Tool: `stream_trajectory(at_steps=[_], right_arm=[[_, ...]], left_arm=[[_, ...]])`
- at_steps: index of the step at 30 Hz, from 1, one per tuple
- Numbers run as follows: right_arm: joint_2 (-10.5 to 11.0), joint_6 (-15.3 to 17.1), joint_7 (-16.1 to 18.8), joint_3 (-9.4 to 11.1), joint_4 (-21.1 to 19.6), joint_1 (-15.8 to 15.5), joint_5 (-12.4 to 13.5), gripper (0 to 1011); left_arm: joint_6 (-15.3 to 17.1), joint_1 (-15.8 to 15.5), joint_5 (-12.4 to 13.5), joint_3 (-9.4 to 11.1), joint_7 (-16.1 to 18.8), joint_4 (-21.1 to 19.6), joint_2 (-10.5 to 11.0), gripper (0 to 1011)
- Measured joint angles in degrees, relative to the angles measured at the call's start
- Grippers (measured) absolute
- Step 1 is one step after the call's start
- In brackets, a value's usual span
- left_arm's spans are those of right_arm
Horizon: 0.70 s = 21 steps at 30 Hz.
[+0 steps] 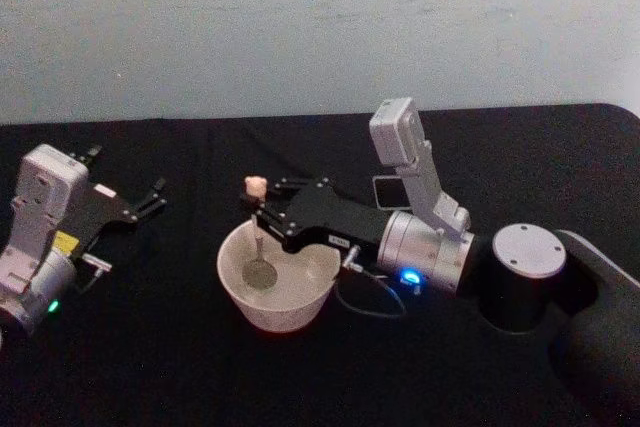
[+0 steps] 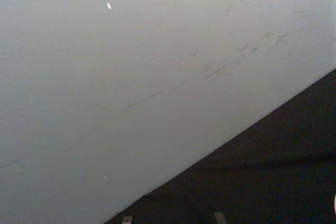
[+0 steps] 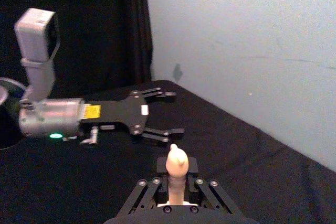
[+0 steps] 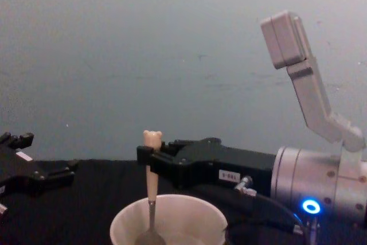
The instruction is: Pick up the stirring spoon with one hand, stir inside the cup, then place it back in its original position.
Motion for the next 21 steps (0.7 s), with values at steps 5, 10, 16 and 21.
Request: stream_trajectory(at_steps=[5, 10, 16, 21], right_arm=[[-0.8, -0.5, -0.7, 1.0, 2.5, 1.3, -0.4, 203], [-0.9, -0.6, -1.2, 2.1, 3.5, 1.5, -0.4, 203], [0.2, -0.1, -1.6, 3.5, 2.6, 0.3, 0.1, 203], [2.0, 0.9, -1.7, 4.6, 0.4, -1.5, 0.8, 203]], left_arm=[[0.0, 0.0, 0.0, 0.0, 0.0, 0.0, 0.0, 1001], [0.0, 0.0, 0.0, 0.0, 0.0, 0.0, 0.0, 1001], [0.0, 0.0, 0.0, 0.0, 0.0, 0.0, 0.0, 1001], [0.0, 0.0, 0.0, 0.0, 0.0, 0.0, 0.0, 1001]])
